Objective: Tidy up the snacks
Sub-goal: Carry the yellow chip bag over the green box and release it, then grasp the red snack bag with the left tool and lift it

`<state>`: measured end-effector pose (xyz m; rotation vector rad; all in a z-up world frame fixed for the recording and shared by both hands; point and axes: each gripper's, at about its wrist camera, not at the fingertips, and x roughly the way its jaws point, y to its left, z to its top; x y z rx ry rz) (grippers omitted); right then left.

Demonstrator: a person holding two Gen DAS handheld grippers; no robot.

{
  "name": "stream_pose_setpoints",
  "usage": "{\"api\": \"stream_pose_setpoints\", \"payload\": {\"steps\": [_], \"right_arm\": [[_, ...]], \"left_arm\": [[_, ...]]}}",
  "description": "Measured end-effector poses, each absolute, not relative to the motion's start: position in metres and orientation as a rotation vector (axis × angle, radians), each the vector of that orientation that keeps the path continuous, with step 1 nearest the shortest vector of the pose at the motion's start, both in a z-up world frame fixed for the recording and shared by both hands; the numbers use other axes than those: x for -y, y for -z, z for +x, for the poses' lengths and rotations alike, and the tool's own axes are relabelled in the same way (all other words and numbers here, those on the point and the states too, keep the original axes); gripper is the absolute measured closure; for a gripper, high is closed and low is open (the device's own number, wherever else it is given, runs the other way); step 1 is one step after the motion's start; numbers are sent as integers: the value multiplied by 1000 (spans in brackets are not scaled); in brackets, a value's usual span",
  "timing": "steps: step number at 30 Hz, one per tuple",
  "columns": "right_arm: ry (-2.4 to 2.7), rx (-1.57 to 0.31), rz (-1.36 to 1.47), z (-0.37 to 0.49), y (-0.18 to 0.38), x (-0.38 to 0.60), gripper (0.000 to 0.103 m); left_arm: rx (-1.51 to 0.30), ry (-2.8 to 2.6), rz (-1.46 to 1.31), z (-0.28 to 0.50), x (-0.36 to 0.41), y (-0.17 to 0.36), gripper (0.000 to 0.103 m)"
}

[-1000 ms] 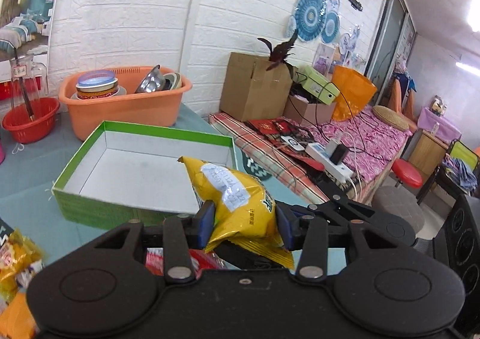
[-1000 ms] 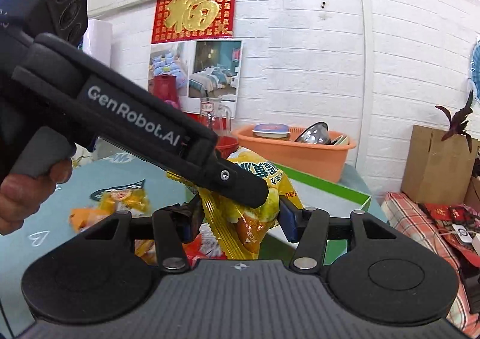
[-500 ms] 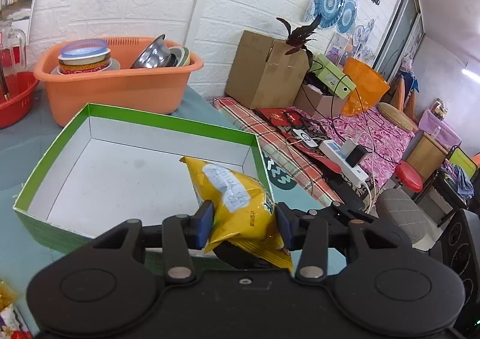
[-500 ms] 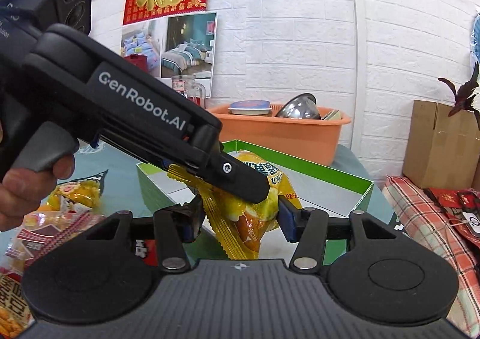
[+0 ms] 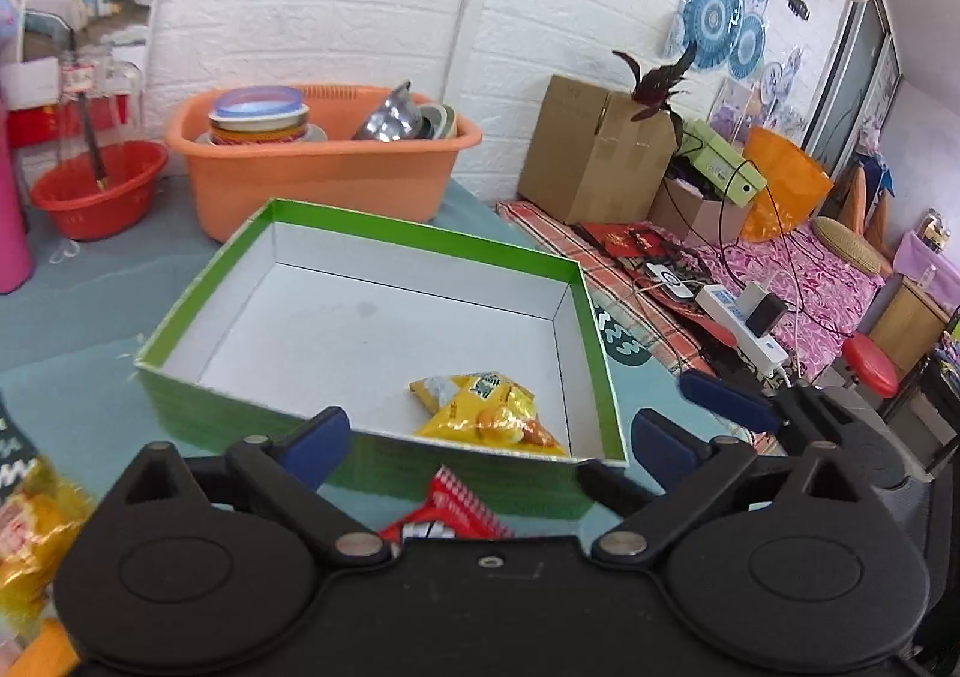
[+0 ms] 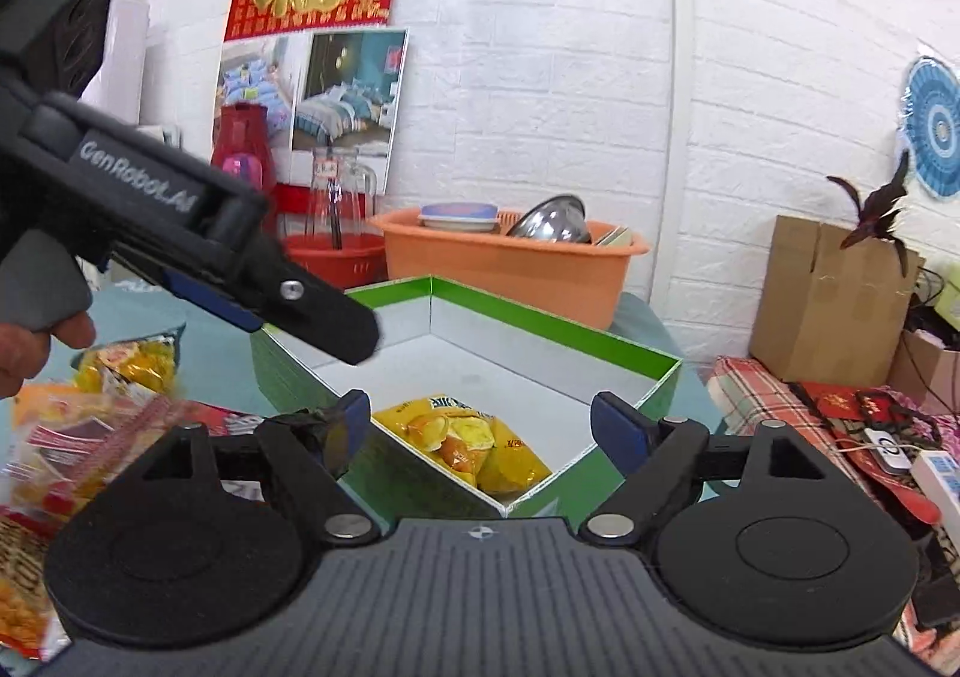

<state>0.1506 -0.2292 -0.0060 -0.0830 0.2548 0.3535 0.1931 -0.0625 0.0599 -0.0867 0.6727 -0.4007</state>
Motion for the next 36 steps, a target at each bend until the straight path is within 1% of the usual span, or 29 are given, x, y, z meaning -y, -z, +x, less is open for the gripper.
{"api": "stream_pose_setpoints", "payload": {"steps": [5, 9, 13, 16, 20, 25, 30, 31, 32, 34, 36], "right_arm": [[-351, -260, -18, 112, -8, 238, 0], [-371, -287, 18, 88, -5, 237, 0], [-387, -338, 58, 74, 6, 233, 0], [-411, -405, 115, 71, 16, 230, 0], [-423, -465, 182, 71, 26, 227, 0], [-404, -483, 211, 72, 30, 227, 0], [-425, -507, 274, 79, 35, 227, 0], [-430, -513, 285, 80, 36, 226, 0], [-436, -519, 295, 82, 37, 225, 0], [-448, -526, 305, 84, 39, 223, 0], [-453, -524, 308, 87, 40, 221, 0]], "left_arm": [[-618, 360, -61, 138, 47, -72, 0], [-636, 346, -78, 108, 34, -64, 0], [-662, 361, -95, 96, 25, -54, 0], [-664, 358, -118, 104, 19, -50, 0], [-673, 404, -138, 136, 15, -47, 0], [-752, 439, -166, 185, 16, -33, 0], [-815, 429, -183, 197, 10, -16, 0], [-832, 444, -192, 194, 8, -14, 1], [-858, 469, -213, 189, 6, -12, 13], [-890, 553, -251, 174, 5, -12, 14], [-877, 578, -206, 158, 9, -18, 14]]}}
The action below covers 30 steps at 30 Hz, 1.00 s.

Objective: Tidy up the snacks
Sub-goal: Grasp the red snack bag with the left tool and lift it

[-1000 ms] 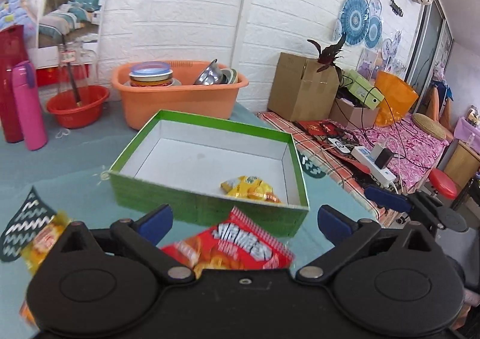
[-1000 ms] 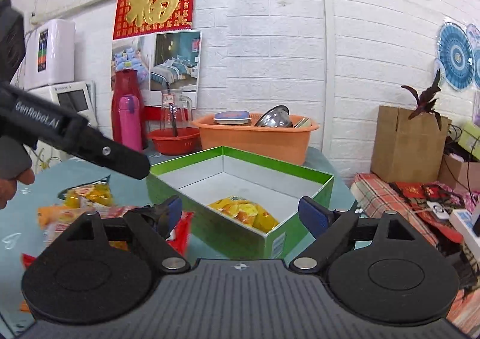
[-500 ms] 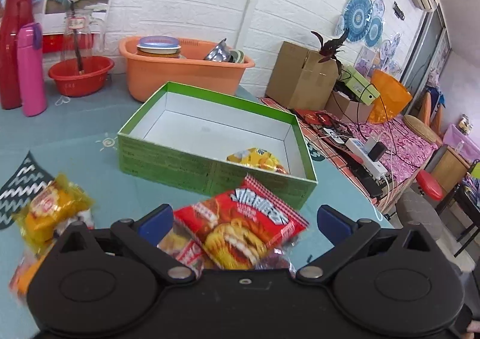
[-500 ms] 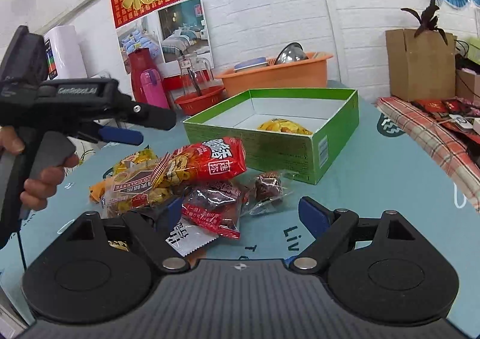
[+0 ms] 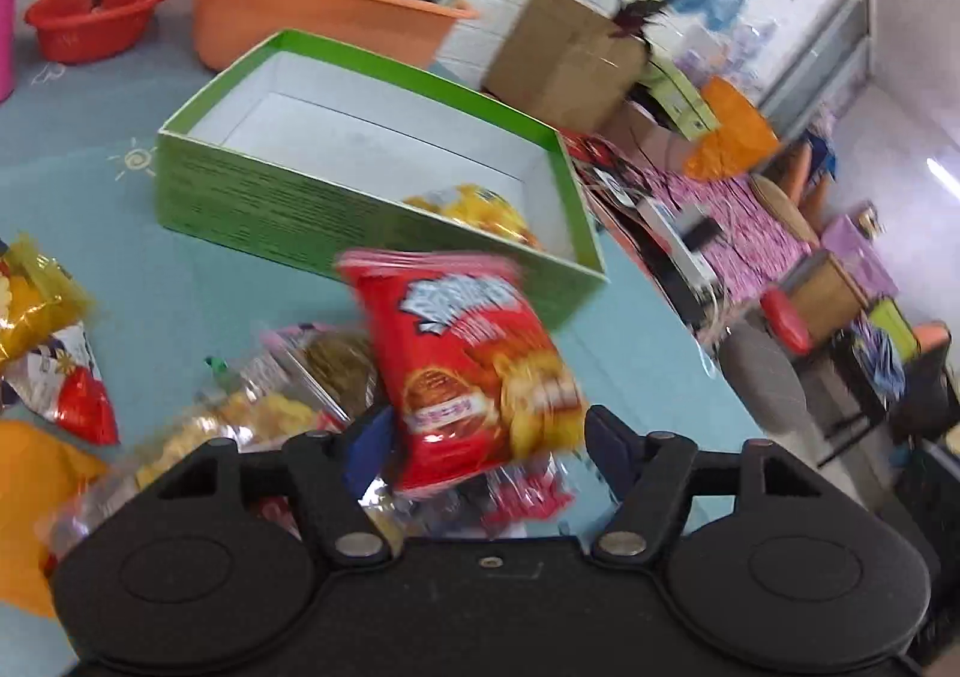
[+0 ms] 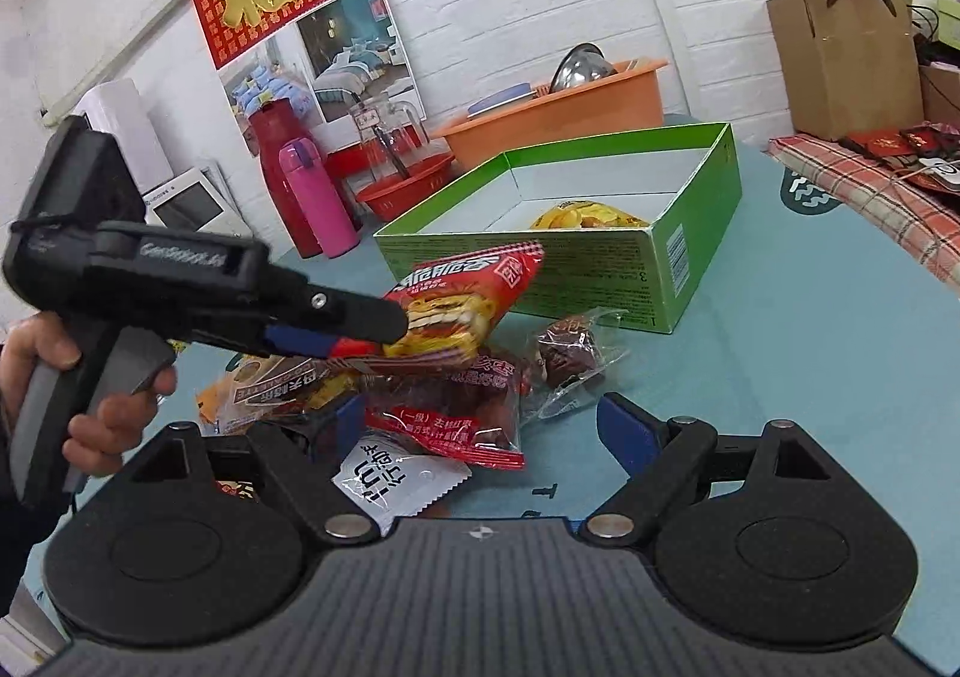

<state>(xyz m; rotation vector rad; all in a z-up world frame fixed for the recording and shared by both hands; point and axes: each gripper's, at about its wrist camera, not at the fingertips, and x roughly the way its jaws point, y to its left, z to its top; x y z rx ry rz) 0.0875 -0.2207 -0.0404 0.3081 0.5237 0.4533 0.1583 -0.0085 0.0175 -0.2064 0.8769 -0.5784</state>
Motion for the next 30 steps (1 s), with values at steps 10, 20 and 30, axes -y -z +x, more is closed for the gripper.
{"api": "stream_pose_setpoints", "payload": {"steps": [10, 20, 30], "right_arm": [[-482, -449, 241, 108, 22, 216, 0], [-598, -498, 186, 154, 27, 205, 0], [-628, -542, 223, 145, 34, 197, 25]], "left_arm": [[-833, 497, -287, 170, 3, -17, 0], [-829, 478, -355, 177, -6, -12, 6], [-798, 469, -378, 169, -1, -6, 57]]}}
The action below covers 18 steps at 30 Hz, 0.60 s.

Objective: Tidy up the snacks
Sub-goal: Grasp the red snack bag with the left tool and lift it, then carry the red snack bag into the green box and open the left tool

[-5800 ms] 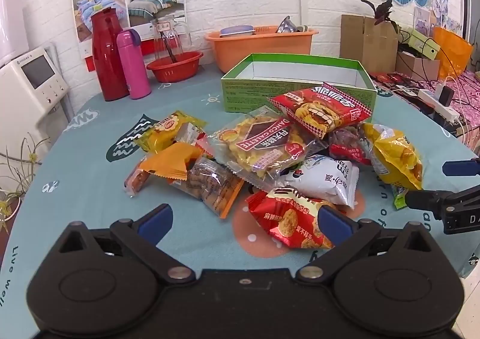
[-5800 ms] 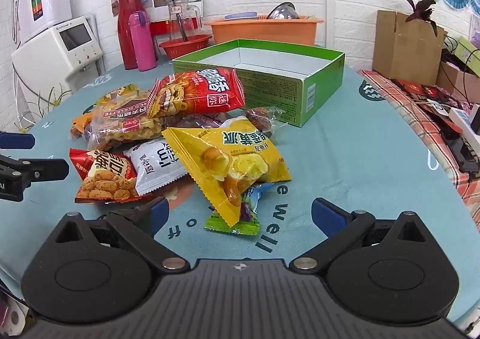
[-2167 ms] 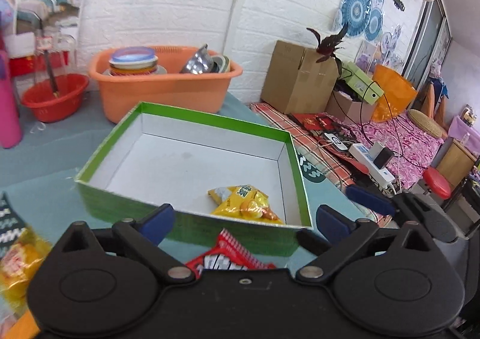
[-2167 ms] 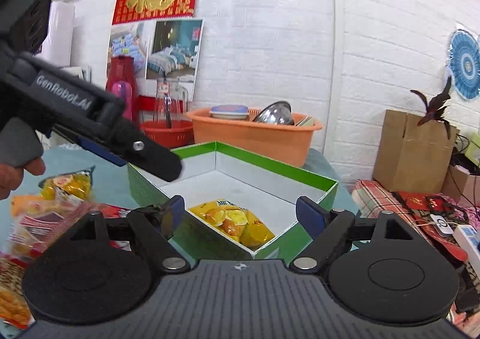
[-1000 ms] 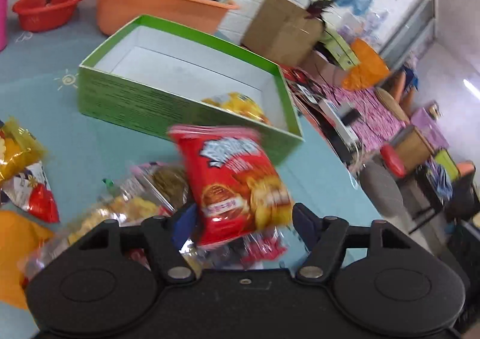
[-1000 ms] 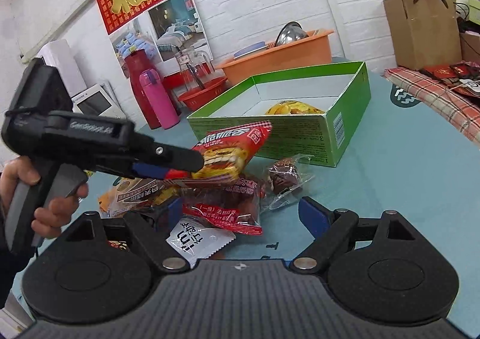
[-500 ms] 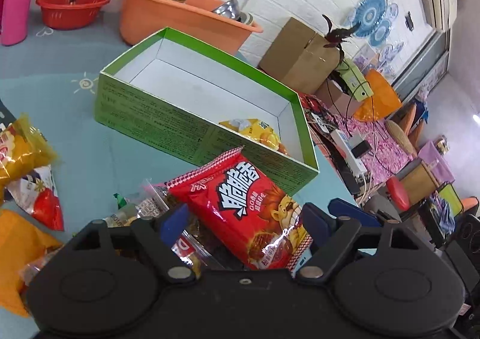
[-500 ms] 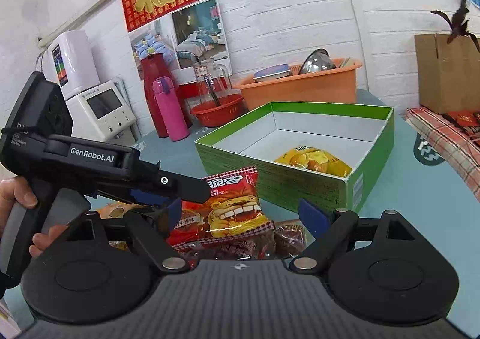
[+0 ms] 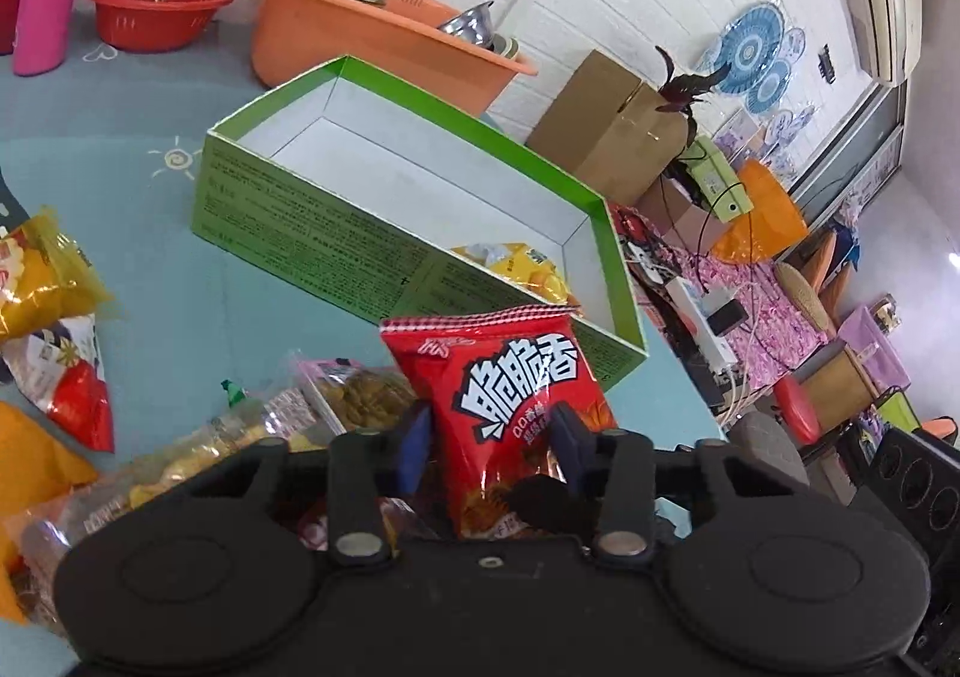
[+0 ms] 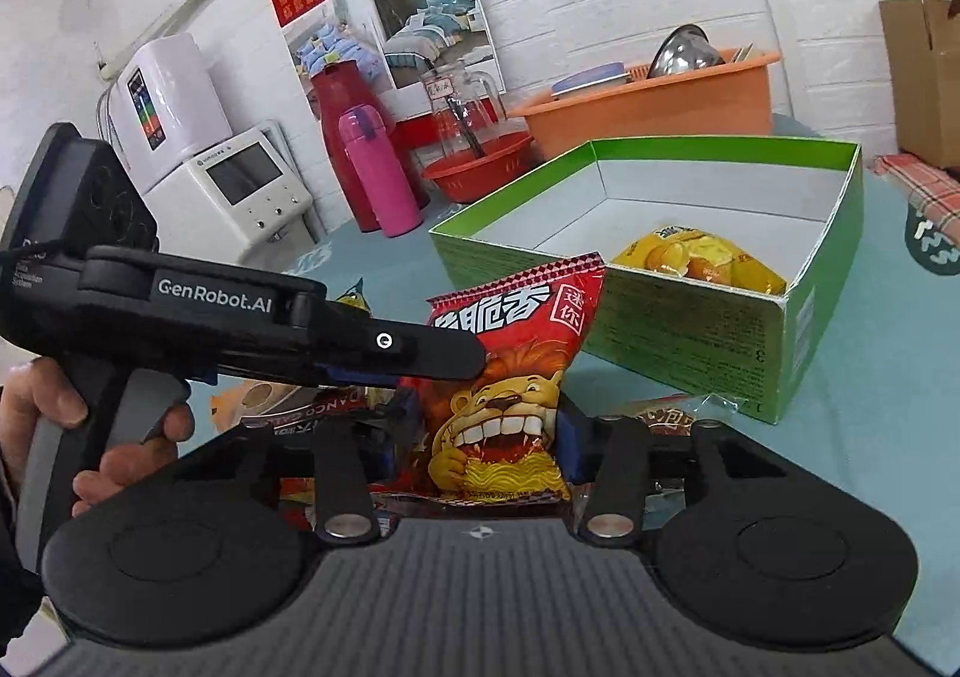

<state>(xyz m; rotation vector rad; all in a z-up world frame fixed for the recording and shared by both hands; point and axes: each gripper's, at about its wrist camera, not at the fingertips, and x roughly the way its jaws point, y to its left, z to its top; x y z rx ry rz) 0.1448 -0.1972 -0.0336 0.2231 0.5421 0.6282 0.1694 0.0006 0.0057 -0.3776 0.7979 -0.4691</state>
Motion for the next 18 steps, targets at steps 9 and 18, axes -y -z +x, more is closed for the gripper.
{"api": "stream_pose_setpoints", "payload": {"steps": [9, 18], "right_arm": [[-621, -411, 171, 147, -14, 200, 53], [-595, -328, 139, 186, -37, 195, 54]], "left_arm": [[-650, 483, -372, 163, -7, -58, 58], [-573, 470, -348, 196, -1, -82, 58]]}}
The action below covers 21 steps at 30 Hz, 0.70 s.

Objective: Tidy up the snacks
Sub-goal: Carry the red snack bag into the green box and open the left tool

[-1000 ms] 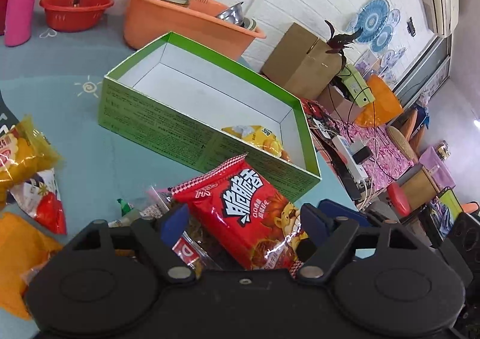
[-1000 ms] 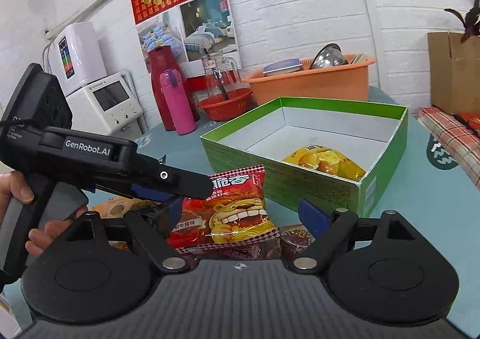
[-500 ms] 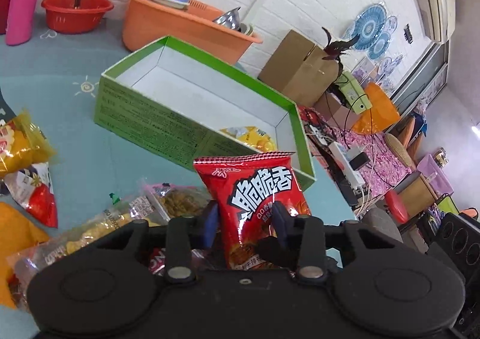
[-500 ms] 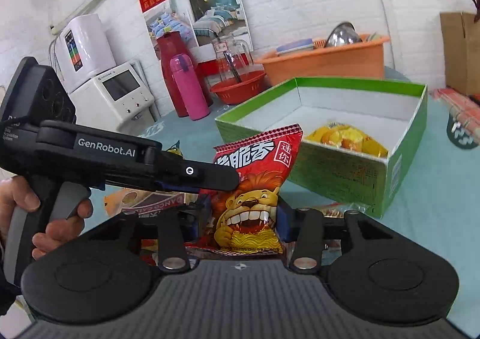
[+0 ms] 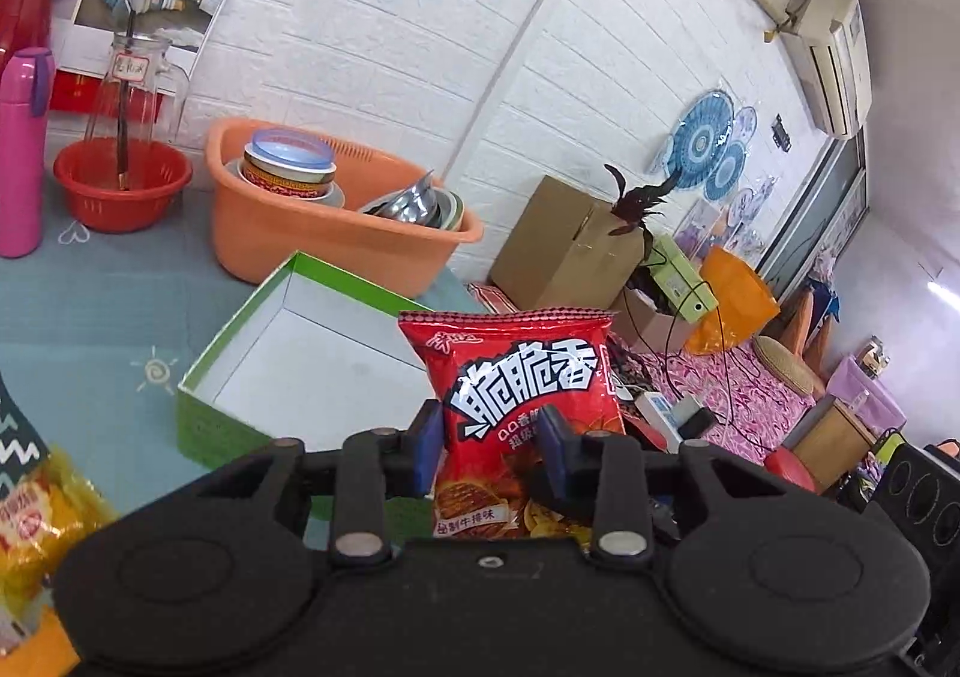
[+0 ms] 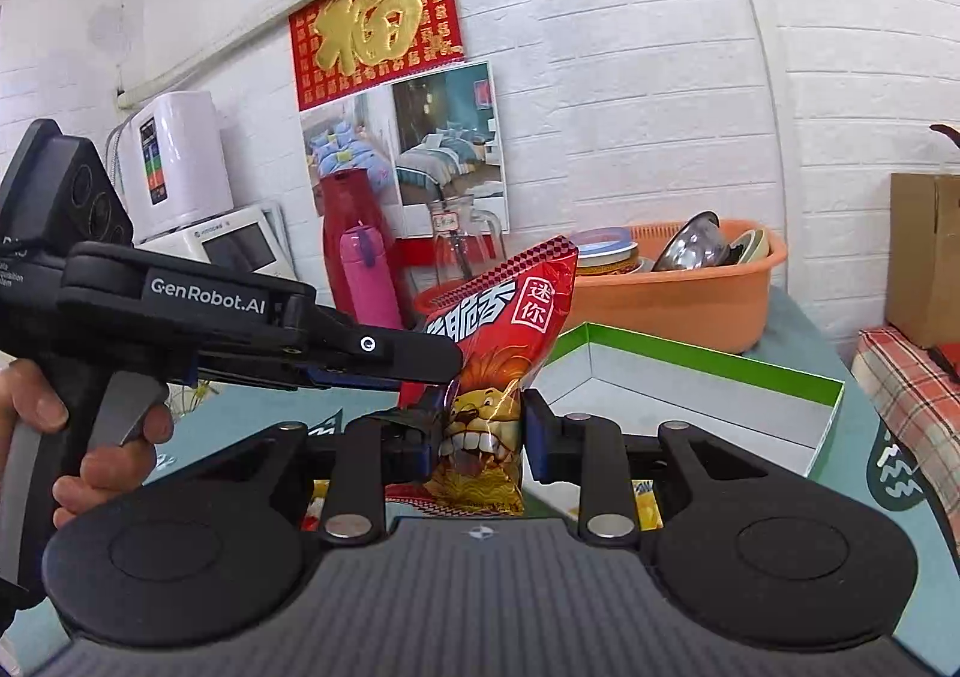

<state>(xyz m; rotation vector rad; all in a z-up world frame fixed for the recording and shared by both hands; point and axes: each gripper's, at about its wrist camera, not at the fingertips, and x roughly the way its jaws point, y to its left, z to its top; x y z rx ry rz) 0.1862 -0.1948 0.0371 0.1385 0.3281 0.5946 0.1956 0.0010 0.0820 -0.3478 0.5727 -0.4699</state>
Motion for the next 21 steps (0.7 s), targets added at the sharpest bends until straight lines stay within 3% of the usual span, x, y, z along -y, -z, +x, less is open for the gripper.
{"api": "stream_pose_setpoints", "payload": {"steps": [18, 19, 20, 21], "right_arm": [[-542, -459, 289, 278, 15, 208, 54], [-531, -471, 287, 281, 18, 207, 51], [-507, -485, 278, 284, 21, 206, 47], [-483, -497, 264, 285, 24, 205, 32]], "left_arm": [[-701, 446, -356, 301, 5, -36, 59], [-710, 445, -359, 303, 5, -33, 56], [-716, 446, -360, 305, 5, -30, 42], [-718, 445, -357, 305, 6, -28, 27]]}}
